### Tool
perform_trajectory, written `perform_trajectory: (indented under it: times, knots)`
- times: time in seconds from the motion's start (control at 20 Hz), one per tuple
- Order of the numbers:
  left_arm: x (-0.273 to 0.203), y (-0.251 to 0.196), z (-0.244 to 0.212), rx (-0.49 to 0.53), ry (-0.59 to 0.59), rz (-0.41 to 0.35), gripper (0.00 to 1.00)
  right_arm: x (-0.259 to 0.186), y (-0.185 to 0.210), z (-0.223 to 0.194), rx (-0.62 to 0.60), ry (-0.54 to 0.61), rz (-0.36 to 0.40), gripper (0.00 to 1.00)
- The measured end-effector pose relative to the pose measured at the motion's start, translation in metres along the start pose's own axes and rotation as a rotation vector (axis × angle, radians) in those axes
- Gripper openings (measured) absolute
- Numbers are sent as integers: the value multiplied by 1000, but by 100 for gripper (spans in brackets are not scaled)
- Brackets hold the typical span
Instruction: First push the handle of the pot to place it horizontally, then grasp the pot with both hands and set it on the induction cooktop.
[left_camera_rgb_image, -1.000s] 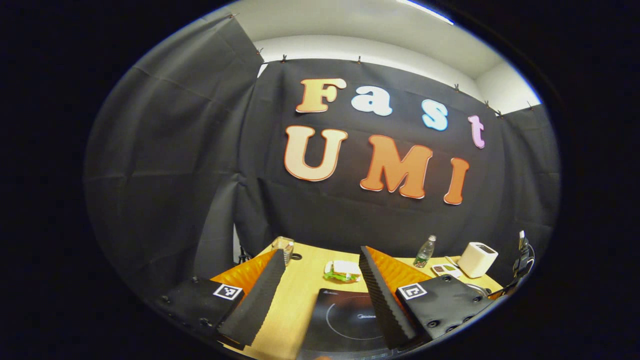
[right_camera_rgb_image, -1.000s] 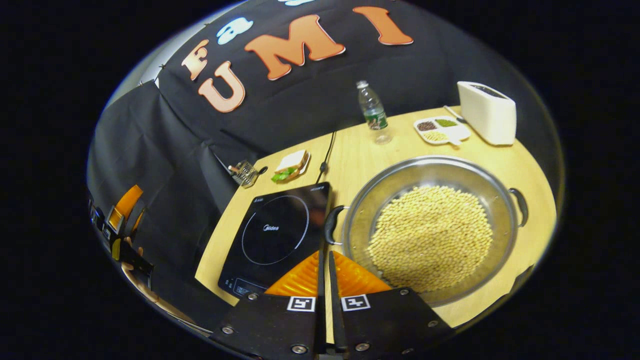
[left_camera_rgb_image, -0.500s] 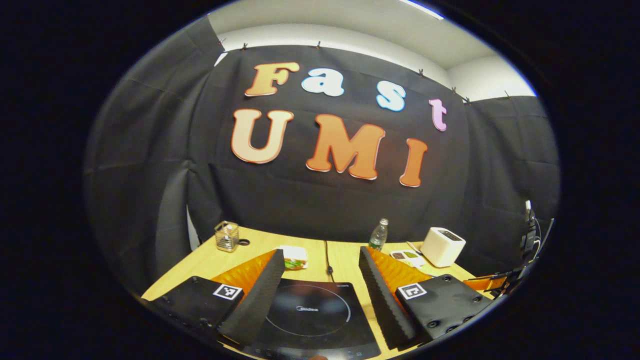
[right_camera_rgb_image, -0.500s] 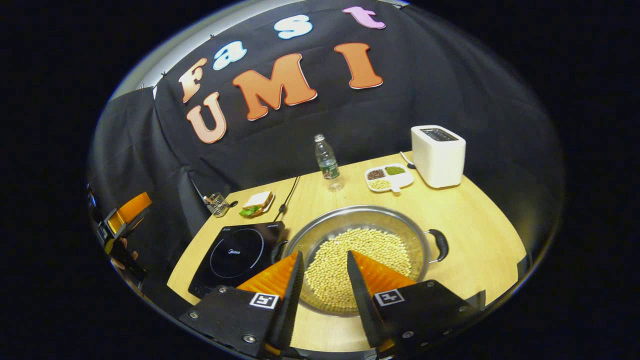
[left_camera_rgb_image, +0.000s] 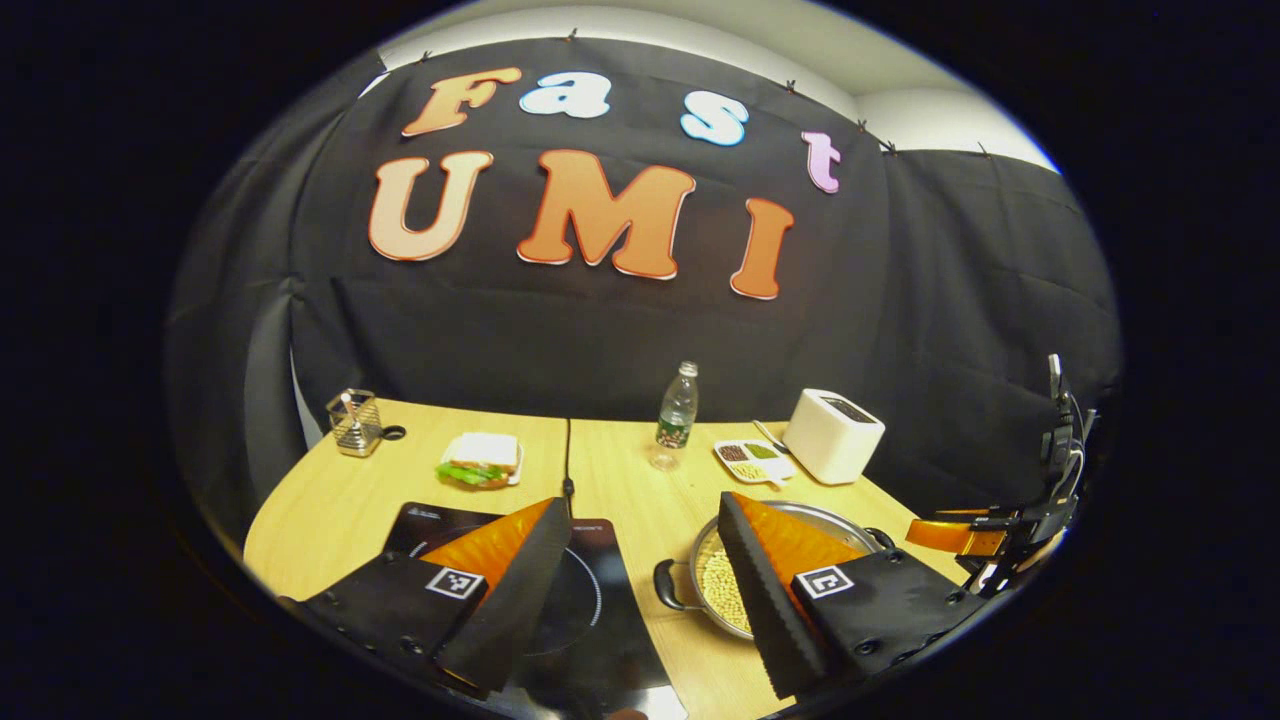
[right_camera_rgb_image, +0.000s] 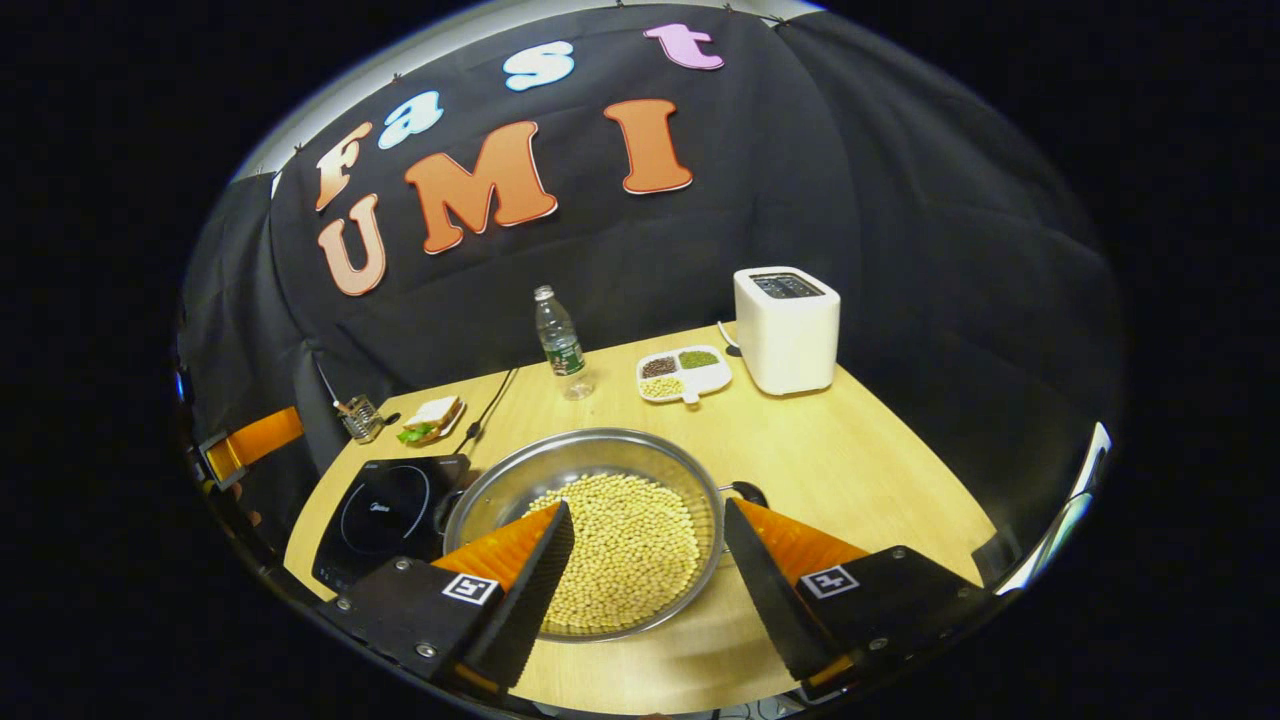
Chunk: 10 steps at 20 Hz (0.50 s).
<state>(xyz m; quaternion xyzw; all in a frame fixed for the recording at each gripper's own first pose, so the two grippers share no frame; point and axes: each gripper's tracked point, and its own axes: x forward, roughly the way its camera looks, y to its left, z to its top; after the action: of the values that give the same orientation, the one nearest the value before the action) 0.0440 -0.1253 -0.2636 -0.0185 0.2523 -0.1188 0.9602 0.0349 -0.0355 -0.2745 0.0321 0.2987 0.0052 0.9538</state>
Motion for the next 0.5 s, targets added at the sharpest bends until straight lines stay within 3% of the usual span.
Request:
perform_trajectory:
  times: [0.3,0.5]
  knots:
    - [36,-27,-45,19,135,-42,98,16,-49,-7,-10,1,-92,95]
    - [61,-37,-78,51,238,-59,98,32,-62,-16,24,26,-100,95]
